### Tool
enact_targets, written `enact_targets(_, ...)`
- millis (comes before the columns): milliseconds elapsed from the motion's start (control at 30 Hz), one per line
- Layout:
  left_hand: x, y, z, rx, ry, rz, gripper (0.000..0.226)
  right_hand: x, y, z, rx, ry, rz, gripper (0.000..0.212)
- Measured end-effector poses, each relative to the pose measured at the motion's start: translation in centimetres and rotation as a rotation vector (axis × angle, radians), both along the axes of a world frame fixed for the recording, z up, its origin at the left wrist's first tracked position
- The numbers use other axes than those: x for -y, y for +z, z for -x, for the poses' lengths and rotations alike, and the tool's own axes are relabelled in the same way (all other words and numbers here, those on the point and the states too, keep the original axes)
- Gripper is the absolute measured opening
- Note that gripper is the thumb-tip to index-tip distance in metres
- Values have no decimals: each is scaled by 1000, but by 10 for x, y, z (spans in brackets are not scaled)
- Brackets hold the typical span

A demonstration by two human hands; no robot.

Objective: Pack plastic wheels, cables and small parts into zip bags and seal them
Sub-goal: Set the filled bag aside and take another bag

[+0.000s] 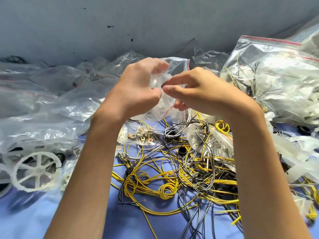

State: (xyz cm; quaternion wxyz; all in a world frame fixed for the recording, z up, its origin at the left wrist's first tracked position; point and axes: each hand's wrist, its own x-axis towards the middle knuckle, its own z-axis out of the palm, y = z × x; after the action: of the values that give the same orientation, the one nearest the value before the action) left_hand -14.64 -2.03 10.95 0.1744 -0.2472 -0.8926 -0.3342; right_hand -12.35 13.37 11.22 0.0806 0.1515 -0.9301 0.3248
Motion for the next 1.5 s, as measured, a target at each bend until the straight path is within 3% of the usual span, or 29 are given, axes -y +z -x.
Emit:
enact_targets(267, -3, 5, -5, -16, 4, -81, 54, 2, -1, -2, 35, 100, 41, 38)
enact_targets(500, 7, 7, -2, -21, 81, -225, 55, -2, 0, -4, 21, 65, -46, 28)
enact_targets(800, -10, 9, -14, -2, -56, -123, 53, 3, -7, 2, -6, 32, -67, 28)
enact_targets(900, -11, 11, -16, -24, -33, -158, 52, 2, -6, 5, -18, 25, -120, 48)
enact_targets(1033, -8, 17, -21, -97, -53, -182, 50, 1, -8, 8, 92, 101, -196, 102)
enact_targets(1100, -9, 18, -23, -85, -112, -183, 51, 2, -8, 7, 140, 108, -203, 113)
enact_targets(1167, -9, 18, -23, -51, -168, -180, 51, 2, -8, 6, 131, 106, -209, 108)
enact_targets(1233, -6, 16, -21, 7, -234, -182, 51, 2, -7, 4, 71, 123, -182, 88)
enact_targets(1333, 2, 15, -17, 140, -297, -304, 32, 0, -6, 4, -70, 115, -55, 62)
enact_targets(1433, 13, 9, 2, 184, -142, -477, 18, -1, -5, 5, -158, 73, -69, 79)
enact_targets(1500, 25, 0, 20, 179, 94, -386, 17, 0, -5, 4, -143, 74, -94, 96)
